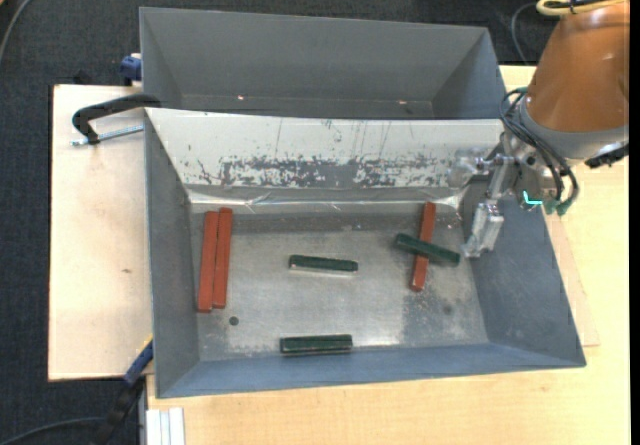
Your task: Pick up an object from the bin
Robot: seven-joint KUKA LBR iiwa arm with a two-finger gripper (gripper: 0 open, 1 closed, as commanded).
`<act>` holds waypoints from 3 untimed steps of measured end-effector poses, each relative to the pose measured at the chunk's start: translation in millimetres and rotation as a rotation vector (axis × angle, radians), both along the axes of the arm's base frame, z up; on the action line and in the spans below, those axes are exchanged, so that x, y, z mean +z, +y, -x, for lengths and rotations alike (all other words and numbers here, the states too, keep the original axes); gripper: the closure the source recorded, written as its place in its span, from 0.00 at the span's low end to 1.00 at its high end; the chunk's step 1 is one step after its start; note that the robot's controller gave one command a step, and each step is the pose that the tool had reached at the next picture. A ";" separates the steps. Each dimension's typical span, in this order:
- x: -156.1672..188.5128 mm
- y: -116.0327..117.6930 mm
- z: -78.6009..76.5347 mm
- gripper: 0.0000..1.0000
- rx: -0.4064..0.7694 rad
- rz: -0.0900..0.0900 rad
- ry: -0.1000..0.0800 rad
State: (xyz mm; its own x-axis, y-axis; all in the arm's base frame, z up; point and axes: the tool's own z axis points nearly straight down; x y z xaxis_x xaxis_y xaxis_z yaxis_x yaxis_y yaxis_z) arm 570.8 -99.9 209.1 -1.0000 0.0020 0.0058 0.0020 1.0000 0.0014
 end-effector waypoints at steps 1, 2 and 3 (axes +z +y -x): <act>-140.9 -7.3 13.6 0.00 0.004 0.000 -0.006; -132.7 -8.1 7.7 1.00 0.006 0.004 -0.026; 29.6 -21.6 11.8 1.00 0.099 0.005 -0.022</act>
Offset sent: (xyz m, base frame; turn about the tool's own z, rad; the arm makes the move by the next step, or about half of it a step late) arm -0.0139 -0.0080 -0.1391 -0.0060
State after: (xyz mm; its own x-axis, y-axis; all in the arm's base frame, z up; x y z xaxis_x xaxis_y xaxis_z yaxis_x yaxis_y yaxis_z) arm 559.0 -121.5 238.7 -0.9952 -0.0964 -0.0158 -0.0963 0.9953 -0.0046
